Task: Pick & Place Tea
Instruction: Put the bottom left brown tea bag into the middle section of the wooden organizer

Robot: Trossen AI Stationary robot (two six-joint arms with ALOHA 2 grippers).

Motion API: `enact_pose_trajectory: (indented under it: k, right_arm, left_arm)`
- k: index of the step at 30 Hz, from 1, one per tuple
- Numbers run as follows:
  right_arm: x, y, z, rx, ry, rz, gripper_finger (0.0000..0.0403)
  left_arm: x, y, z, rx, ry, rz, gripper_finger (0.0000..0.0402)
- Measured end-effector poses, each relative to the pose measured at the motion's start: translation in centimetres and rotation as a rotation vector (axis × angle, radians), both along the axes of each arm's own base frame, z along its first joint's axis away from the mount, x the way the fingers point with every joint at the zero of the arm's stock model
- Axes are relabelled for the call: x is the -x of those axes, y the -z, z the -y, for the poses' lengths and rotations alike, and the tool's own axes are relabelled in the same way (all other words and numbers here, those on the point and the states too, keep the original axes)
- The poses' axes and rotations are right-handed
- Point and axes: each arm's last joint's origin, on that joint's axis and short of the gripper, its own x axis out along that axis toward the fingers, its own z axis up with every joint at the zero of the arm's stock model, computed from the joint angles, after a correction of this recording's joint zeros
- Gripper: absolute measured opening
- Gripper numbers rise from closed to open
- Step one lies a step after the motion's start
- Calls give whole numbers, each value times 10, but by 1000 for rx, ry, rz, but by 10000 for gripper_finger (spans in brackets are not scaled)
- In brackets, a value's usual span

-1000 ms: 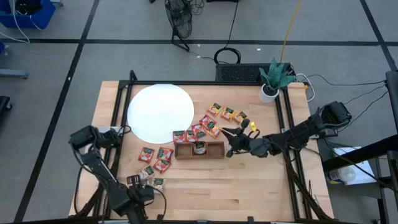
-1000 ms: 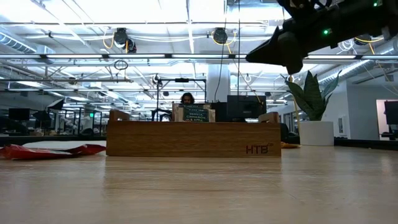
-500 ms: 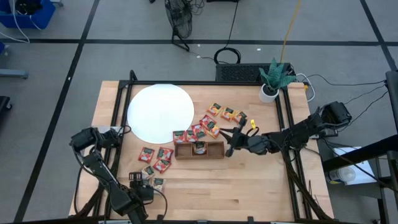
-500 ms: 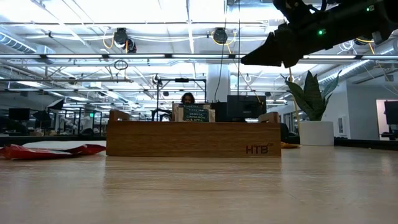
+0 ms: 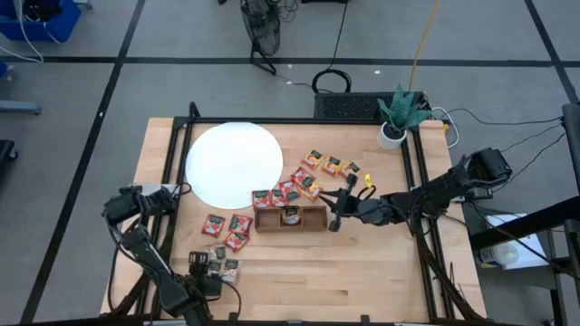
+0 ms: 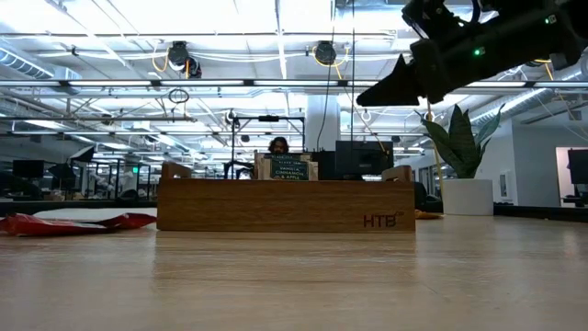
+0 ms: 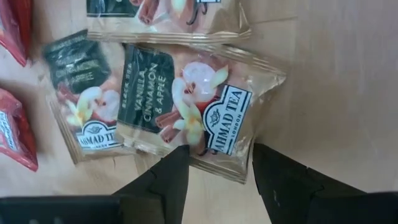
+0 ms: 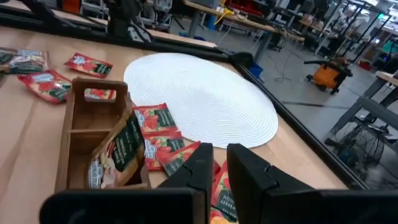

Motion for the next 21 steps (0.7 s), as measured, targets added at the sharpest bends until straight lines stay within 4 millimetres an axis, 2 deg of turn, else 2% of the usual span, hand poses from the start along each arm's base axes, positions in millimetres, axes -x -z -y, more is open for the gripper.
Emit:
enact_pose_trajectory:
  k: [4,7,10,15,21]
  right_arm:
    - [1,3,0,-7,4,-24,34]
    - [1,3,0,-8,4,-28,34]
    - [1,3,0,-15,-17,-31,34]
    - [1,3,0,-21,-23,-27,34]
    - [0,3,-1,-54,-38,-17,34]
  left_arm:
    - [-1,2,1,-3,1,26,181]
    - [-2,3,3,-12,9,80,165]
    - [-3,4,5,-9,16,120,124]
    - [-5,5,6,-6,-5,165,20]
    - [-5,0,5,-47,-5,135,4]
